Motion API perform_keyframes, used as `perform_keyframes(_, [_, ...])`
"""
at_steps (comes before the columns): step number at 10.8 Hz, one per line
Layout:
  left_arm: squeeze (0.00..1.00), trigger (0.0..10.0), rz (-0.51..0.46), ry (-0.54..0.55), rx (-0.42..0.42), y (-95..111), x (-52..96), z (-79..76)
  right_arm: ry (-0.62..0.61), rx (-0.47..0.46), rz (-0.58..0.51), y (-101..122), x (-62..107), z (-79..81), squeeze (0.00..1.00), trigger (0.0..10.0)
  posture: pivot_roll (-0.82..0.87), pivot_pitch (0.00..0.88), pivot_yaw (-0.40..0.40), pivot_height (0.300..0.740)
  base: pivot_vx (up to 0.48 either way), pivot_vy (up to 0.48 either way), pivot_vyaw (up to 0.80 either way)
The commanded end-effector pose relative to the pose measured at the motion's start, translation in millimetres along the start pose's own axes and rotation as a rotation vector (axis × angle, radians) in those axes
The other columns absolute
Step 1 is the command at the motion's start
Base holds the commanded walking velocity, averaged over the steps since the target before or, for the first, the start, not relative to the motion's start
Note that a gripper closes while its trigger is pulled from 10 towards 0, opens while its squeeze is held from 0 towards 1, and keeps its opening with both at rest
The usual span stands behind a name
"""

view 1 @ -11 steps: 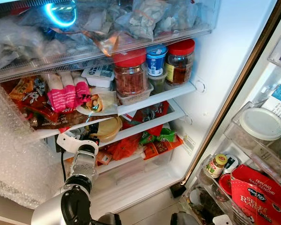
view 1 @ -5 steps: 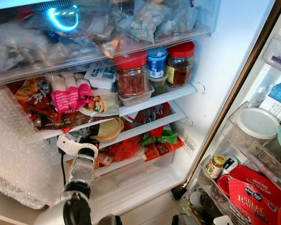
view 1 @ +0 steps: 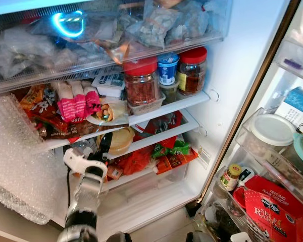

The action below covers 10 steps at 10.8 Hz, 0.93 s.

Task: Restocking fridge

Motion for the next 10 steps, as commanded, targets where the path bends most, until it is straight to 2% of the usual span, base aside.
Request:
perform_keyframes(1, [0.0,10.0,0.016,0.01,-0.004,0.7,3.9,1.3,0.046,0.008,-0.054,18.5,-3.2,14.2,0.0,10.0,-0.06,0.0,0.046,0.646,0.0,0.0,0.0])
perform_keyframes(3, [0.0,10.0,0.058,-0.002,0.016,-3.2,7.3,1.1,0.047,0.01,-0.054,18.7,-3.2,14.1,0.0,10.0,-0.06,0.0,0.046,0.646,0.0,0.0,0.0])
perform_keyframes(4, [0.0,10.0,0.094,-0.024,0.004,-9.0,7.6,-3.0,0.046,0.009,-0.055,18.8,-3.2,14.1,0.0,10.0,-0.06,0.0,0.046,0.646,0.0,0.0,0.0])
perform_keyframes(6, [0.0,10.0,0.153,-0.094,0.032,-18.9,6.8,-19.1,0.046,0.009,-0.056,19.1,-3.3,14.2,0.0,10.0,-0.06,0.001,0.045,0.646,0.0,0.0,0.0])
perform_keyframes(10, [0.0,10.0,0.122,-0.083,-0.002,-12.2,-9.9,-20.4,0.042,0.005,-0.058,19.3,-3.2,13.6,0.0,10.0,-0.08,0.004,0.038,0.646,0.0,0.0,0.0])
Point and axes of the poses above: a point about 5 cm out from each wrist's last joint towards the gripper, its own x axis pointing back from the gripper into the wrist, its own y axis along the axis of the wrist's last joint, z = x × y, the point moved 4 cm from there along -x, pointing out of the wrist towards the gripper, and after that the axes turned 10 degrees about -x, right-handed, at the moved point
